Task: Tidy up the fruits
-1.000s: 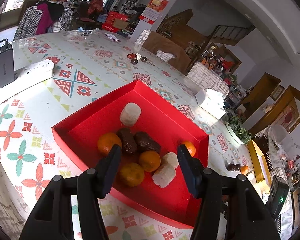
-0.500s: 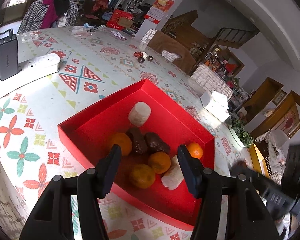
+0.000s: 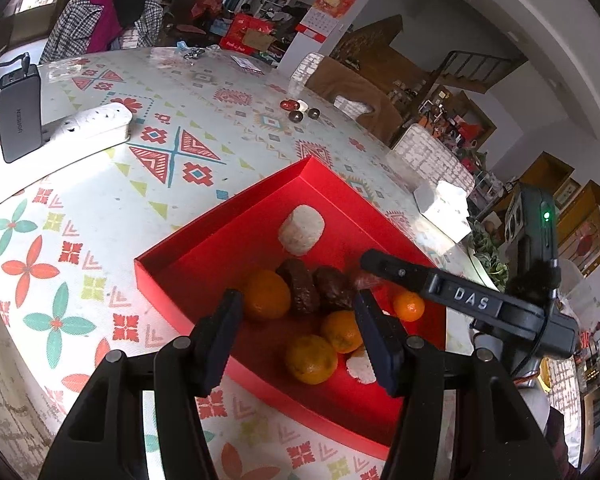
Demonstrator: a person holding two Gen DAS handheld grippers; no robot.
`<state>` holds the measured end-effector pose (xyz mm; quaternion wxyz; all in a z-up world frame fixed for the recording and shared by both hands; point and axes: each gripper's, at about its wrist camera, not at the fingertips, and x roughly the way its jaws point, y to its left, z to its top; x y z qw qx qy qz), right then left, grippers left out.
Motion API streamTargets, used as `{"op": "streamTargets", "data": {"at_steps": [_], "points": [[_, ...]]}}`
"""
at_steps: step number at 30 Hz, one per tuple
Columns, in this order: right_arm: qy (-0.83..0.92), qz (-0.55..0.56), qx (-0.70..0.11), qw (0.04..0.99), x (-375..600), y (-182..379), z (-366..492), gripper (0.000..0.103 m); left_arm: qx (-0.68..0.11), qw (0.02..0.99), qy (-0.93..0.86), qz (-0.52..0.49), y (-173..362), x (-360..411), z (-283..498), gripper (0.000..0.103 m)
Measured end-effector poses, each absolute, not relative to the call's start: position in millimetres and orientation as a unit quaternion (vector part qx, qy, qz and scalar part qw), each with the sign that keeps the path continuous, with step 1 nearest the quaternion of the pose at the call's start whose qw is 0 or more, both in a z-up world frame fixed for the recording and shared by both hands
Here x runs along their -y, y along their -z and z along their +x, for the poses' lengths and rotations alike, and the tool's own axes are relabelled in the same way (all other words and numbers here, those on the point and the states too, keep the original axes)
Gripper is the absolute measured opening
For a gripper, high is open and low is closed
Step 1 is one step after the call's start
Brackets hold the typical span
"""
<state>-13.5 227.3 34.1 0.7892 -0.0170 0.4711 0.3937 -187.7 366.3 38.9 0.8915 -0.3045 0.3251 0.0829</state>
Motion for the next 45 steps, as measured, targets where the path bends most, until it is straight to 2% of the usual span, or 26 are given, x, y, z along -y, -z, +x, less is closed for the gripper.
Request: {"op": "streamTargets", "data": {"at_steps": [8,16,31,37,41,45], "points": [[-0.392,-0.001,-0.438,0.809,-201,-61,-21,0.06,-0.325,0.895,-0.075,-0.297,-44,-358,-185,0.058],[-0.358,0.034,-0.416,0.836,-123,-75,-31,0.061,-0.326,0.901,-0.063,-0.278,-56,-336,-184,0.058],[-0.236,0.103,-0.393,0.883,71,-77,-40,0.062,-0.33,0.921,-0.009,-0.209,-83,-242,-177,0.063],[-0.156,0.14,-0.366,0.907,165,-92,-44,0.062,-0.348,0.918,0.025,-0.188,-75,-198,-164,0.067],[-0.133,0.145,-0.364,0.91,189,-94,-38,0.062,-0.364,0.913,0.057,-0.175,-71,-168,-154,0.067],[-0.095,0.115,-0.401,0.904,186,-75,-14,0.062,-0.373,0.913,0.069,-0.149,-71,-145,-153,0.067]]}}
